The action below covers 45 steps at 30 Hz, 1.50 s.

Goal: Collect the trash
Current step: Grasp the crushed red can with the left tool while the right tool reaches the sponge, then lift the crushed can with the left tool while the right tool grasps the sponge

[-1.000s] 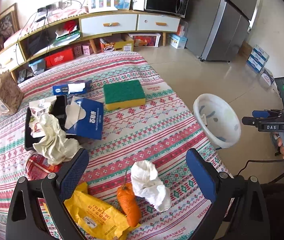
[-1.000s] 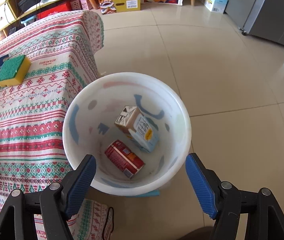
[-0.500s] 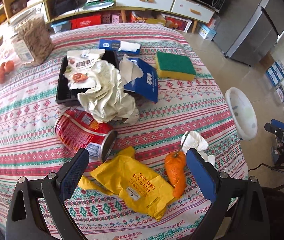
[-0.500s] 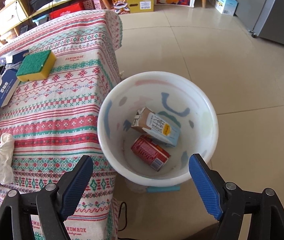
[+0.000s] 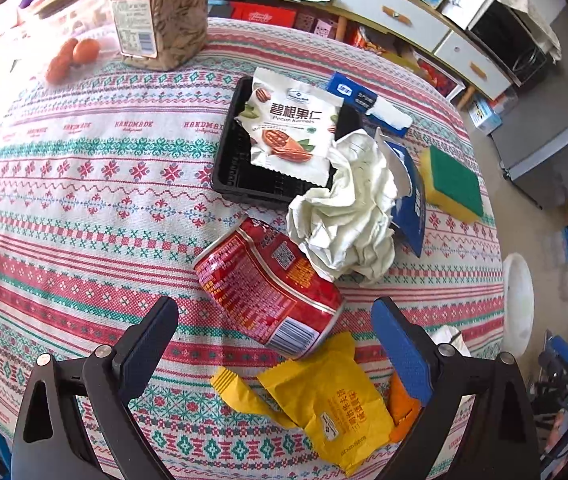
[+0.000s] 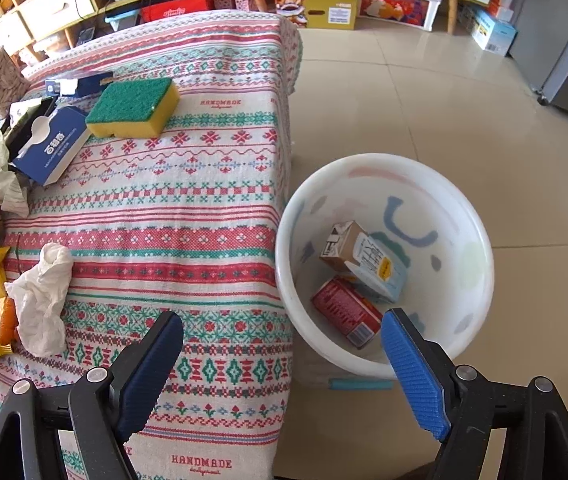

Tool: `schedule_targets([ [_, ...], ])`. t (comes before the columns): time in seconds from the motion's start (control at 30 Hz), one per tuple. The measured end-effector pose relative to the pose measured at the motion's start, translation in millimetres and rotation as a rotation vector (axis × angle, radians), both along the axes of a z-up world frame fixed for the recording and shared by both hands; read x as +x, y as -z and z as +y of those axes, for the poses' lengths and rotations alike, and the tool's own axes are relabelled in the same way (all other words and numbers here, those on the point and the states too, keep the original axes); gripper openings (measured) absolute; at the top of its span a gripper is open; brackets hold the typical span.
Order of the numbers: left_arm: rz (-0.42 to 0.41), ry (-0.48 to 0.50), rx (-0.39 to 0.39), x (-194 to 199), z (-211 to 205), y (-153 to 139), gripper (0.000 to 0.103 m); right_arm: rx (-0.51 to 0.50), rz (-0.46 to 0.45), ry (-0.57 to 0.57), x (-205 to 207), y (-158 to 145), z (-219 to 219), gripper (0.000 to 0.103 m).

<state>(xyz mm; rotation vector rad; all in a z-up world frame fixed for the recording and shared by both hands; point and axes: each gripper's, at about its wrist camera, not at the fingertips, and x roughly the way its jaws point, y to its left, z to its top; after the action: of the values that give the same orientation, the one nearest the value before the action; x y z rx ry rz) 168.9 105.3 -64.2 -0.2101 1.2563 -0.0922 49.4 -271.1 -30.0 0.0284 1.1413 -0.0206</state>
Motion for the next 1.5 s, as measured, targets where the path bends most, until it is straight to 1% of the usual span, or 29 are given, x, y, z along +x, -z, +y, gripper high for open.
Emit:
schedule_targets([
  [0.07, 0.014, -0.013, -0.008, 9, 0, 7, 0.097, 0.001, 0.002, -0.008, 3, 1, 4, 0.085],
  [0.13, 0.028, -0.006, 0.004, 15, -5, 15, 0.095, 0.004, 0.004, -0.013, 6, 2, 9, 0.085],
  [0.27, 0.046, 0.025, 0.084, 25, -20, 28, 0.093, 0.008, 0.008, -0.017, 13, 5, 14, 0.085],
  [0.37, 0.055, 0.057, 0.120, 28, -28, 35, 0.090, 0.009, 0.013, -0.021, 19, 7, 19, 0.085],
  [0.4, 0.056, 0.070, 0.127, 28, -30, 36, 0.087, 0.009, 0.015, -0.023, 21, 8, 22, 0.085],
  [0.47, 0.055, 0.093, 0.133, 26, -32, 36, 0.086, 0.012, 0.015, -0.027, 26, 9, 26, 0.085],
  [0.57, 0.050, 0.119, 0.118, 22, -28, 34, 0.086, 0.019, 0.013, -0.037, 35, 10, 35, 0.085],
  [0.73, 0.015, 0.134, 0.087, 12, -12, 23, 0.086, 0.035, 0.003, -0.070, 55, 10, 56, 0.085],
  [0.9, -0.060, 0.117, 0.073, 6, 8, 1, 0.086, 0.063, -0.012, -0.080, 90, 14, 75, 0.085],
  [0.93, -0.075, 0.112, 0.074, 5, 12, -3, 0.086, 0.064, -0.011, -0.067, 99, 16, 77, 0.087],
  [0.97, -0.088, 0.108, 0.076, 4, 15, -6, 0.086, 0.063, -0.009, -0.053, 109, 17, 80, 0.092],
  [1.03, -0.106, 0.102, 0.076, 3, 22, -12, 0.086, 0.071, -0.022, -0.028, 125, 17, 85, 0.097],
  [1.1, -0.119, 0.094, 0.069, 2, 29, -17, 0.086, 0.082, -0.037, -0.023, 143, 16, 95, 0.100],
  [1.17, -0.130, 0.085, 0.057, 1, 35, -21, 0.086, 0.065, -0.042, -0.025, 160, 18, 108, 0.102],
  [1.2, -0.136, 0.082, 0.052, -2, 42, -25, 0.086, 0.056, -0.040, -0.024, 169, 20, 114, 0.102],
  [1.3, -0.153, 0.081, 0.050, -3, 45, -30, 0.086, 0.041, -0.003, -0.015, 192, 33, 128, 0.102],
  [1.43, -0.158, 0.084, 0.048, -3, 46, -31, 0.086, 0.011, 0.033, 0.020, 208, 51, 134, 0.102],
  [1.5, -0.158, 0.085, 0.047, -4, 47, -31, 0.086, 0.020, 0.030, 0.024, 211, 56, 135, 0.102],
])
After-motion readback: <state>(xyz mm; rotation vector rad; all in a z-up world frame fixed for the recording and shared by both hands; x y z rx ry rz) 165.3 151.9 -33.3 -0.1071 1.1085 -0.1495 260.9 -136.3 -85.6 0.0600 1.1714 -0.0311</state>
